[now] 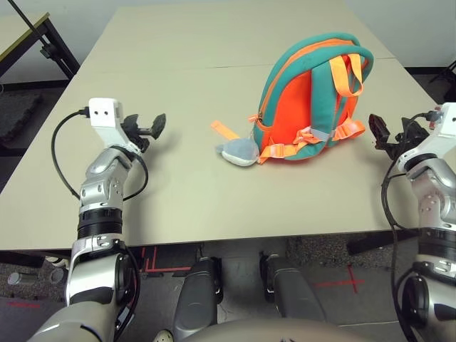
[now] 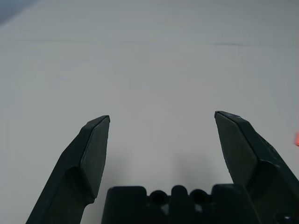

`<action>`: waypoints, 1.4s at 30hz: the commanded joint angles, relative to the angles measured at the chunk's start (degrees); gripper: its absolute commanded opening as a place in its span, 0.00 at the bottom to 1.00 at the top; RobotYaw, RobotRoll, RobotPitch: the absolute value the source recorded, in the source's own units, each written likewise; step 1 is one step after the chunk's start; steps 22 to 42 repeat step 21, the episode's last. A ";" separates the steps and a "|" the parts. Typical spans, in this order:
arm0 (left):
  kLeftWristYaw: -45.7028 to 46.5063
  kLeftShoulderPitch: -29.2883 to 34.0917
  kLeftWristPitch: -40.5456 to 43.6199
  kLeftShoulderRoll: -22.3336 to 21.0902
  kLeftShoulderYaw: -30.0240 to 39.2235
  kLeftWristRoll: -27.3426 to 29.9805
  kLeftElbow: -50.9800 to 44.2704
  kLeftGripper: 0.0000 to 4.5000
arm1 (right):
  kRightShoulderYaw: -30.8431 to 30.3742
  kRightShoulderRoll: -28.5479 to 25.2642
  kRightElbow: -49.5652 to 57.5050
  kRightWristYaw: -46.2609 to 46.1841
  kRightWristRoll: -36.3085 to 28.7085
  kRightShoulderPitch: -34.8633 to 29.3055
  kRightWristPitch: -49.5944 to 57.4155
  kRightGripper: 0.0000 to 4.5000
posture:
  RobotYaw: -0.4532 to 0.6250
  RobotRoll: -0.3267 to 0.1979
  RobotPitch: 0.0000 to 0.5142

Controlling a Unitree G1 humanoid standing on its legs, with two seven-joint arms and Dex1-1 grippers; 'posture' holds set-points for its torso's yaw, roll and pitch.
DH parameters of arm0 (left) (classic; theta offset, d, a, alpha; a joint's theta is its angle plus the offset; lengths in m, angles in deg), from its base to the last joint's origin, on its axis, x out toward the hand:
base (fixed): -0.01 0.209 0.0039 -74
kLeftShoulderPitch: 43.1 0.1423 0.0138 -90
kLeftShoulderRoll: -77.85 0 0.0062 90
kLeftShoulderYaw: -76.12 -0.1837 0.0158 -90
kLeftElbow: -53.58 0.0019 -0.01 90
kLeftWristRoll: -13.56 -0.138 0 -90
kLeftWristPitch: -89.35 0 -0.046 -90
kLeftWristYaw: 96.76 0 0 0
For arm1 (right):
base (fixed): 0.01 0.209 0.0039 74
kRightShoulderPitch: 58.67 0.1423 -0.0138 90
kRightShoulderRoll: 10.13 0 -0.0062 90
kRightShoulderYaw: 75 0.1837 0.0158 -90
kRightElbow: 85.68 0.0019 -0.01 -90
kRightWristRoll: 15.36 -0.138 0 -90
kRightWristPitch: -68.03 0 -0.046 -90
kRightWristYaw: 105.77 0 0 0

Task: Put the pencil case into the backpack and zip it.

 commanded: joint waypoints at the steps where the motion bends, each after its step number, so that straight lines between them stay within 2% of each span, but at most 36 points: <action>1: 2.05 1.27 -2.48 -0.57 0.90 -1.24 2.55 1.00 | 0.54 -0.70 -4.15 0.41 0.81 0.28 -3.84 1.00 | 0.33 0.62 0.31; 14: 4.61 1.56 -5.20 -1.76 1.75 -1.83 4.30 1.00 | -0.57 -0.60 -8.96 0.53 1.64 1.25 -8.64 1.00 | 0.35 0.62 0.33; 20: 5.76 2.05 -4.40 -1.21 3.03 -0.27 4.09 1.00 | -1.23 -0.17 -7.98 0.45 1.70 0.67 -8.41 1.00 | 0.35 0.62 0.33; 42: 5.80 2.21 -4.39 -1.26 3.15 -0.24 4.24 1.00 | -1.24 -0.16 -7.93 0.43 1.65 0.64 -8.41 1.00 | 0.34 0.62 0.32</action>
